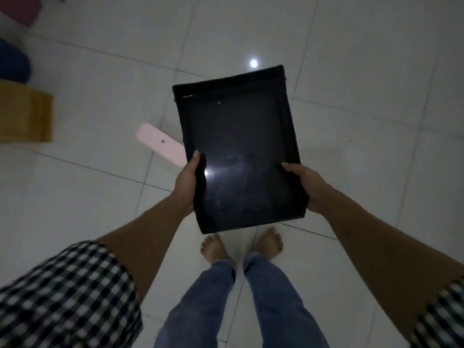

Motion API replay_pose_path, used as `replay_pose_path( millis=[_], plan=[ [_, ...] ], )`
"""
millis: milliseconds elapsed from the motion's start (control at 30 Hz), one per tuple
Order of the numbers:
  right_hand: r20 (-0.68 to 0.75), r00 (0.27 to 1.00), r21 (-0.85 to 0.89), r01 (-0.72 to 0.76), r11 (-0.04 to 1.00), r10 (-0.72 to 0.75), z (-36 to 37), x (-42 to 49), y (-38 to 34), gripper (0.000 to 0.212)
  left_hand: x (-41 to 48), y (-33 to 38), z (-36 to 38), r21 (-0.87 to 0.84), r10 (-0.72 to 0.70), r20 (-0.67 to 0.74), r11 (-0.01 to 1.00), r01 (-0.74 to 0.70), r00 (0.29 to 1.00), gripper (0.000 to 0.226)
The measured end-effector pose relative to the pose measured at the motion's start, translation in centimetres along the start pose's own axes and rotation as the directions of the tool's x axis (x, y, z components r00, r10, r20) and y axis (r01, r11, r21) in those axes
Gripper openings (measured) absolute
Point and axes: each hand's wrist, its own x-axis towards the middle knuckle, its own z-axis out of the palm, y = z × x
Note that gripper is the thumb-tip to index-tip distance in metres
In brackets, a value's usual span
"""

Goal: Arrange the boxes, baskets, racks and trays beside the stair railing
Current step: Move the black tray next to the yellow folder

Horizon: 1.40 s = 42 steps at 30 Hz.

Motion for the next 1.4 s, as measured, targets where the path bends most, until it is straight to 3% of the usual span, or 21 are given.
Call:
replay_pose_path(
  millis=[267, 400, 533, 667, 767, 867, 1000, 1200, 1400],
  plan=[
    [0.093, 0.995, 0.017, -0.035, 0.999, 0.033, 11.1, -18.5, -4.7, 0.031, -17.8, 11.1, -7.8, 0.052, 0.065, -0.061, 0.997, -0.062, 0.996, 0.047],
    [0.124, 0.992, -0.061, 0.003, 0.998, 0.005, 16.9, -22.7, -6.3, 0.037, -22.2, 14.1, -13.0, 0.016, 0.096, -0.093, 0.995, -0.095, 0.991, 0.065],
    [0.169, 0.984, -0.133, 0.080, 0.988, -0.057, 23.7, -23.8, -8.5, 0.034, -23.3, 17.0, -19.0, -0.063, 0.143, -0.116, 0.987, -0.151, 0.983, 0.083],
    [0.188, 0.975, -0.171, 0.152, 0.974, -0.119, 31.7, -24.4, -9.8, 0.027, -23.8, 20.3, -25.6, -0.142, 0.167, -0.110, 0.973, -0.182, 0.980, 0.078],
    [0.216, 0.967, -0.203, 0.176, 0.963, -0.131, 38.2, -24.5, -10.0, 0.030, -23.9, 22.7, -31.5, -0.166, 0.169, -0.119, 0.968, -0.187, 0.979, 0.085],
    [0.243, 0.962, -0.234, 0.182, 0.955, -0.124, 44.4, -24.3, -9.7, 0.036, -23.8, 24.8, -37.0, -0.200, 0.169, -0.149, 0.960, -0.197, 0.974, 0.079],
    [0.262, 0.960, -0.275, 0.171, 0.946, -0.097, 51.8, -23.4, -9.8, 0.040, -23.0, 27.0, -43.6, -0.261, 0.167, -0.160, 0.943, -0.204, 0.973, 0.066],
    [0.303, 0.952, -0.359, 0.154, 0.921, -0.041, 61.8, -19.3, -11.3, 0.040, -20.7, 29.2, -51.5, -0.394, 0.135, -0.230, 0.893, -0.219, 0.964, 0.066],
    [0.365, 0.927, -0.510, 0.116, 0.852, 0.092, 74.1, -13.8, -12.5, 0.044, -17.8, 30.8, -60.8, -0.514, -0.016, -0.403, 0.832, -0.211, 0.915, 0.082]
  ],
)
